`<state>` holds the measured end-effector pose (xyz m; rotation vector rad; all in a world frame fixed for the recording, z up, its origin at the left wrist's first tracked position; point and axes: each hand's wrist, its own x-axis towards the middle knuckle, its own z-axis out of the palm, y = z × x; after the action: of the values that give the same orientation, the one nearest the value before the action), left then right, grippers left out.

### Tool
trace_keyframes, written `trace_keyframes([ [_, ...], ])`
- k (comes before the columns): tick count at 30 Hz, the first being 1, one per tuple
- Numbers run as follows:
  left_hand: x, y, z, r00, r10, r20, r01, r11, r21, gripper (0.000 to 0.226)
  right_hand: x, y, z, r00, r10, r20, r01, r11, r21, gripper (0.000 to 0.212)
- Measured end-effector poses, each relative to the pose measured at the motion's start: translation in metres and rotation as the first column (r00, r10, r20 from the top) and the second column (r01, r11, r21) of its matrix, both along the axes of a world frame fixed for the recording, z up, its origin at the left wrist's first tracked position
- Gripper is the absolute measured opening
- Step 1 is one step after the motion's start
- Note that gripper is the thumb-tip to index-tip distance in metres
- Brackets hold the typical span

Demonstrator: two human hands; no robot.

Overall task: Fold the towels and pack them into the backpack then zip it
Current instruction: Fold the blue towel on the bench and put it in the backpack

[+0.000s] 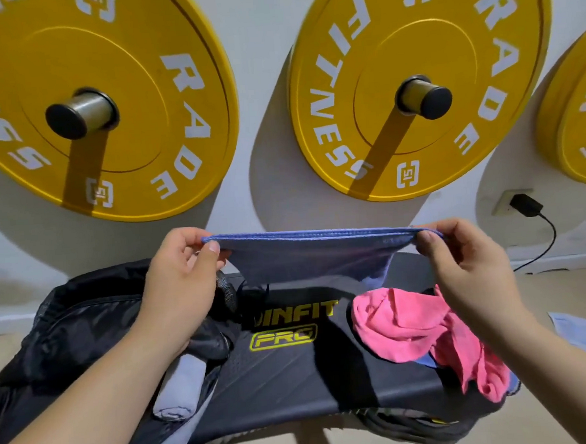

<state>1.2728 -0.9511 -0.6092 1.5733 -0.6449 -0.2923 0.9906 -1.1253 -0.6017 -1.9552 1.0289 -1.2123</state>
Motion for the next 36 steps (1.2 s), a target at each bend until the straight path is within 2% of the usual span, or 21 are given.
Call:
trace_keyframes([
  [3, -0.001, 0.006, -0.021, 0.996, -0.074, -0.059, 0.08, 0.991, 0.11, 0.007, -0.012, -0.002, -0.022, 0.985, 0.04, -0.169, -0.027, 0.997, 0.076, 0.009],
  [5, -0.001, 0.014, -0.04, 0.988, -0.139, -0.063, 0.15, 0.953, 0.262, 0.007, -0.019, 0.0, -0.044, 0.953, 0.101, -0.287, -0.06, 0.987, 0.15, 0.013],
  [8, -0.001, 0.029, -0.066, 0.969, -0.22, -0.109, 0.245, 0.855, 0.457, 0.007, -0.029, 0.007, -0.076, 0.858, 0.25, -0.45, -0.119, 0.947, 0.299, 0.019],
  [11, -0.006, 0.046, -0.088, 0.939, -0.276, -0.205, 0.343, 0.716, 0.608, 0.007, -0.036, 0.013, -0.096, 0.745, 0.36, -0.561, -0.114, 0.898, 0.425, 0.019],
  [13, -0.012, 0.055, -0.099, 0.93, -0.284, -0.233, 0.365, 0.654, 0.662, 0.007, -0.037, 0.016, -0.097, 0.724, 0.391, -0.567, -0.108, 0.877, 0.467, 0.019],
  [16, -0.018, 0.063, -0.106, 0.93, -0.276, -0.243, 0.364, 0.599, 0.713, 0.008, -0.041, 0.025, -0.093, 0.752, 0.461, -0.471, -0.085, 0.776, 0.625, 0.02],
  [20, -0.024, 0.07, -0.109, 0.875, -0.342, -0.342, 0.459, 0.365, 0.81, 0.009, -0.05, 0.033, -0.097, 0.651, 0.575, -0.495, -0.049, 0.682, 0.729, 0.022],
  [22, -0.025, 0.07, -0.109, 0.864, -0.375, -0.337, 0.458, 0.306, 0.834, 0.009, -0.053, 0.035, -0.1, 0.631, 0.587, -0.507, -0.033, 0.674, 0.738, 0.022],
  [24, -0.025, 0.066, -0.109, 0.866, -0.382, -0.323, 0.45, 0.314, 0.836, 0.009, -0.051, 0.035, -0.103, 0.618, 0.567, -0.544, -0.006, 0.696, 0.718, 0.022],
  [26, -0.018, 0.056, -0.113, 0.887, -0.391, -0.247, 0.391, 0.346, 0.853, 0.007, -0.044, 0.03, -0.104, 0.6, 0.496, -0.627, 0.005, 0.782, 0.623, 0.024],
  [28, -0.006, 0.041, -0.117, 0.905, -0.419, -0.073, 0.248, 0.381, 0.891, 0.007, -0.029, 0.014, -0.103, 0.564, 0.389, -0.728, -0.02, 0.888, 0.459, 0.029],
  [30, 0.005, 0.022, -0.118, 0.901, -0.424, 0.092, 0.129, 0.464, 0.876, 0.008, -0.01, -0.007, -0.102, 0.589, 0.322, -0.741, -0.044, 0.929, 0.368, 0.032],
  [32, 0.013, 0.001, -0.118, 0.871, -0.44, 0.219, 0.047, 0.519, 0.853, 0.011, 0.009, -0.029, -0.105, 0.605, 0.288, -0.742, -0.053, 0.945, 0.323, 0.029],
  [36, 0.016, -0.037, -0.117, 0.737, -0.532, 0.416, -0.136, 0.486, 0.863, 0.01, 0.039, -0.06, -0.13, 0.608, 0.242, -0.756, -0.025, 0.958, 0.286, 0.021],
])
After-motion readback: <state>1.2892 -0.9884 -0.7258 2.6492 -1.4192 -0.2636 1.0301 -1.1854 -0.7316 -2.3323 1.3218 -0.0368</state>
